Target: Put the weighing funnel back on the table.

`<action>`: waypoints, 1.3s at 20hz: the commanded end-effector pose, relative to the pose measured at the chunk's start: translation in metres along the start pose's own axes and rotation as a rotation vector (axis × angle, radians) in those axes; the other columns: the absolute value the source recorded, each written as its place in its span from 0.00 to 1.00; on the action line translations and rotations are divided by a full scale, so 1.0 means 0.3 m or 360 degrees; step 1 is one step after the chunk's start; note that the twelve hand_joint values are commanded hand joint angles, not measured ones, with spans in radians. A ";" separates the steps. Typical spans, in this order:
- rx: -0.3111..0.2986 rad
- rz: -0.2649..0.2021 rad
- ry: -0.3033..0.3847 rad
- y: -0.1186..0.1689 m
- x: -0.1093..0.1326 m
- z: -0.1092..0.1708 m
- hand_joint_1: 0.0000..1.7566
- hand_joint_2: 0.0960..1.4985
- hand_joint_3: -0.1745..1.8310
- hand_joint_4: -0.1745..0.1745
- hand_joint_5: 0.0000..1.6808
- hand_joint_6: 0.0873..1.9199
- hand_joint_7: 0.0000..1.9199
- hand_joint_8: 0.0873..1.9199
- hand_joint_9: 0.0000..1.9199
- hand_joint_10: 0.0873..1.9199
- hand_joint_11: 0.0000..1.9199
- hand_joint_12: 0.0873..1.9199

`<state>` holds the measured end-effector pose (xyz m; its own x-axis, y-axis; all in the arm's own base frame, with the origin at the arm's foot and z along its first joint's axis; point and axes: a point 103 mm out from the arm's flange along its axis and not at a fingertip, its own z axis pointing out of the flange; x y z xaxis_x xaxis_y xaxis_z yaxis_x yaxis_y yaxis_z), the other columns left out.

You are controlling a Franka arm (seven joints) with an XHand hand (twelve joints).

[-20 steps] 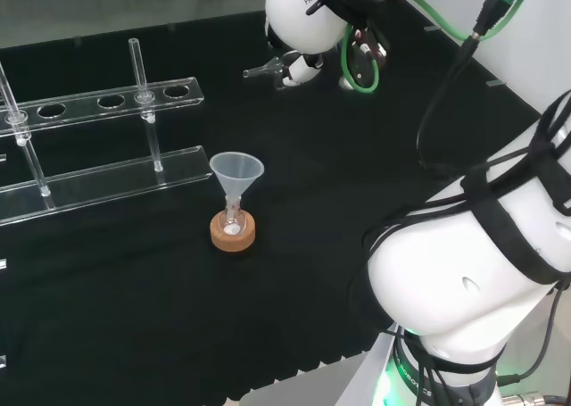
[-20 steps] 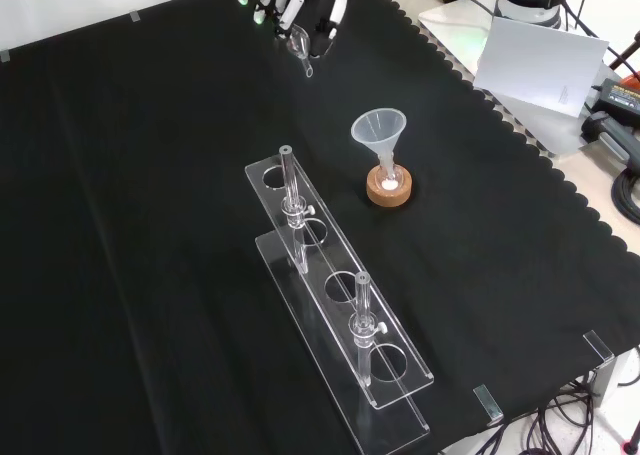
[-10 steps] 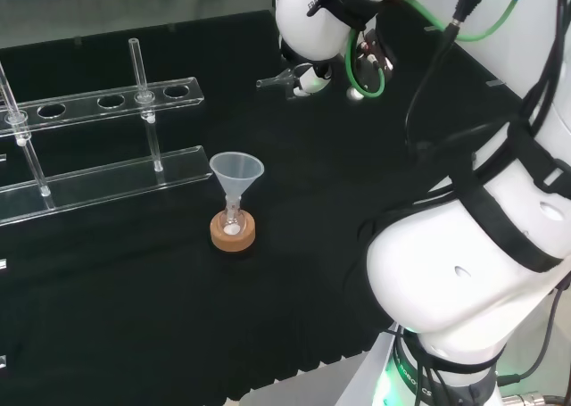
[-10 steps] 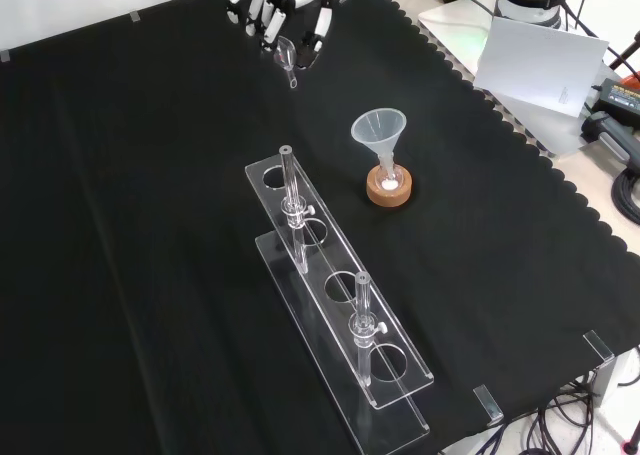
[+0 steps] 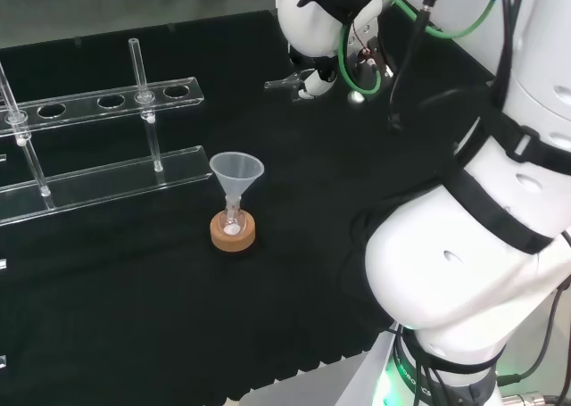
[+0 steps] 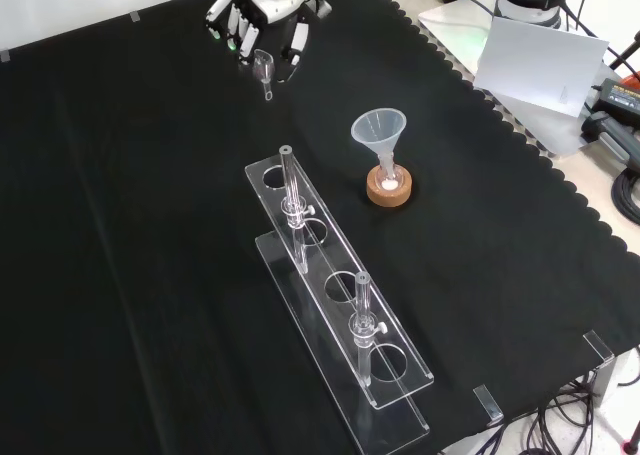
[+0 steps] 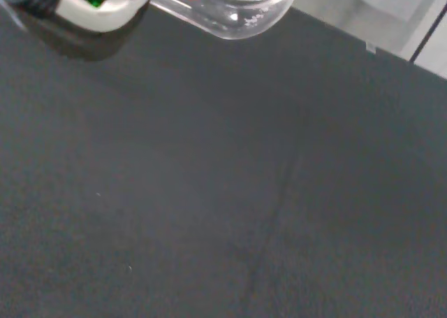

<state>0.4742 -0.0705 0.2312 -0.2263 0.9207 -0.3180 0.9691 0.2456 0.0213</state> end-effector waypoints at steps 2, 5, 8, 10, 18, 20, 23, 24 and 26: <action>0.0050 0.0048 0.0056 0.046 -0.083 0.127 0.63 0.44 0.34 1.00 0.79 0.23 0.88 0.00 0.72 0.03 0.32 0.63; 0.0085 0.0031 0.0060 0.059 -0.099 0.187 0.63 0.44 0.34 1.00 0.79 0.23 0.88 0.00 0.72 0.02 0.32 0.62; 0.0129 0.0032 0.0066 0.075 -0.118 0.259 0.63 0.45 0.33 1.00 0.79 0.23 0.88 0.00 0.73 0.02 0.36 0.60; 0.0145 0.0028 0.0067 0.084 -0.124 0.289 0.63 0.45 0.33 1.00 0.79 0.22 0.88 0.00 0.73 0.02 0.37 0.59; 0.0192 0.0072 0.0130 0.147 -0.183 0.402 0.63 0.45 0.33 1.00 0.79 0.22 0.88 0.00 0.73 0.01 0.38 0.57; 0.0201 0.0084 0.0144 0.155 -0.194 0.421 0.63 0.44 0.33 1.00 0.79 0.22 0.88 0.00 0.73 0.01 0.38 0.57; 0.0216 0.0095 0.0170 0.163 -0.209 0.460 0.63 0.44 0.33 1.00 0.79 0.22 0.88 0.00 0.73 0.01 0.37 0.57; 0.0222 0.0094 0.0174 0.162 -0.211 0.466 0.63 0.44 0.33 1.00 0.79 0.22 0.88 0.00 0.73 0.01 0.37 0.57; 0.0232 0.0092 0.0184 0.158 -0.214 0.481 0.64 0.44 0.33 1.00 0.80 0.21 0.89 0.00 0.73 0.01 0.36 0.58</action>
<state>0.5482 -0.1602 0.1225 -0.1698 0.9592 -0.2262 0.9839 0.1520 -0.0939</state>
